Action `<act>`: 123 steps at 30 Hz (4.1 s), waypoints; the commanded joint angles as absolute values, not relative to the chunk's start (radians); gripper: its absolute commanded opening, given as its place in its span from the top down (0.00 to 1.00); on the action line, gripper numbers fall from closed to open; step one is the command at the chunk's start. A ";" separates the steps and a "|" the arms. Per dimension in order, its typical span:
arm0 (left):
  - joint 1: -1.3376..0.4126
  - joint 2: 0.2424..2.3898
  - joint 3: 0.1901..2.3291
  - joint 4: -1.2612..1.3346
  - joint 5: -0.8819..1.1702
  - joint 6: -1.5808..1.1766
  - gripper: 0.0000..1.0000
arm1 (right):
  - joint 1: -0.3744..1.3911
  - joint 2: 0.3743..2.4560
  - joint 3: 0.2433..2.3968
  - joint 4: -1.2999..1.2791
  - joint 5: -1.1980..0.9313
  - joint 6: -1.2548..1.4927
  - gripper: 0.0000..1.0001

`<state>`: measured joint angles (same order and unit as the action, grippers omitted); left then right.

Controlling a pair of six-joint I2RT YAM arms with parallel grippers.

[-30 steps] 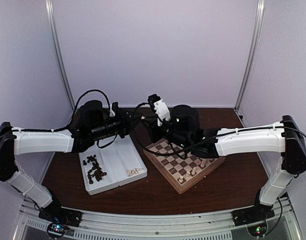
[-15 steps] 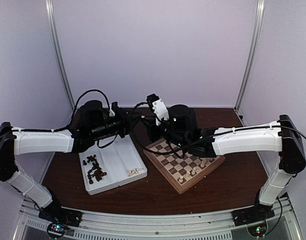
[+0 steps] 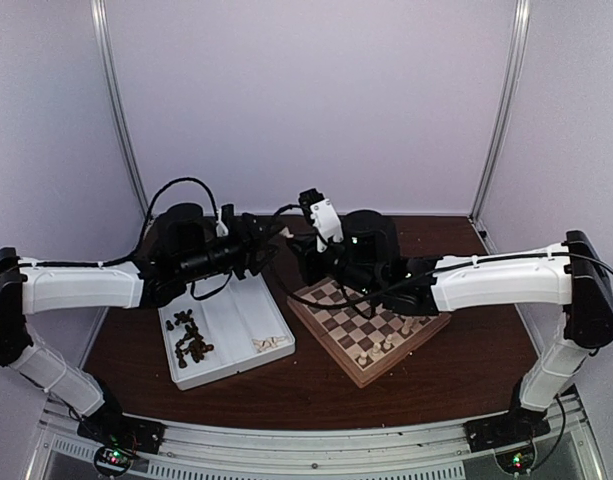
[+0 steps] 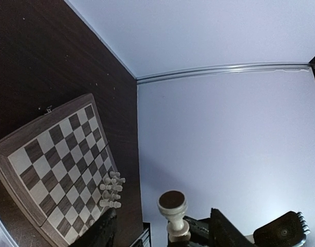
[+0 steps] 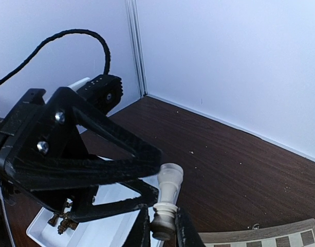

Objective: Set up the chess pieces on the board
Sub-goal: Place the chess piece on the chessboard.

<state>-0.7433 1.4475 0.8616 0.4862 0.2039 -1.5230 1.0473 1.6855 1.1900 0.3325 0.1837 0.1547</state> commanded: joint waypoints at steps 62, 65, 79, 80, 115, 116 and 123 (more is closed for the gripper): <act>-0.716 1.186 0.888 -0.163 0.355 -0.287 0.30 | 0.758 1.562 1.233 -1.076 -0.133 0.328 1.00; -0.716 1.197 0.888 -0.156 0.364 -0.293 0.30 | 0.751 1.585 1.232 -1.066 -0.139 0.318 1.00; -0.716 1.222 0.884 -0.128 0.375 -0.316 0.30 | 0.722 1.630 1.210 -1.032 -0.165 0.295 1.00; -0.716 1.226 0.884 -0.126 0.380 -0.319 0.30 | 0.721 1.631 1.206 -1.027 -0.166 0.295 0.99; -0.716 1.255 0.899 -0.122 0.387 -0.324 0.30 | 0.704 1.682 1.210 -0.997 -0.164 0.268 0.84; -0.716 1.255 0.899 -0.122 0.387 -0.324 0.30 | 0.704 1.682 1.211 -0.997 -0.163 0.267 0.83; -0.716 1.259 0.903 -0.127 0.387 -0.323 0.30 | 0.703 1.679 1.223 -1.003 -0.161 0.263 0.76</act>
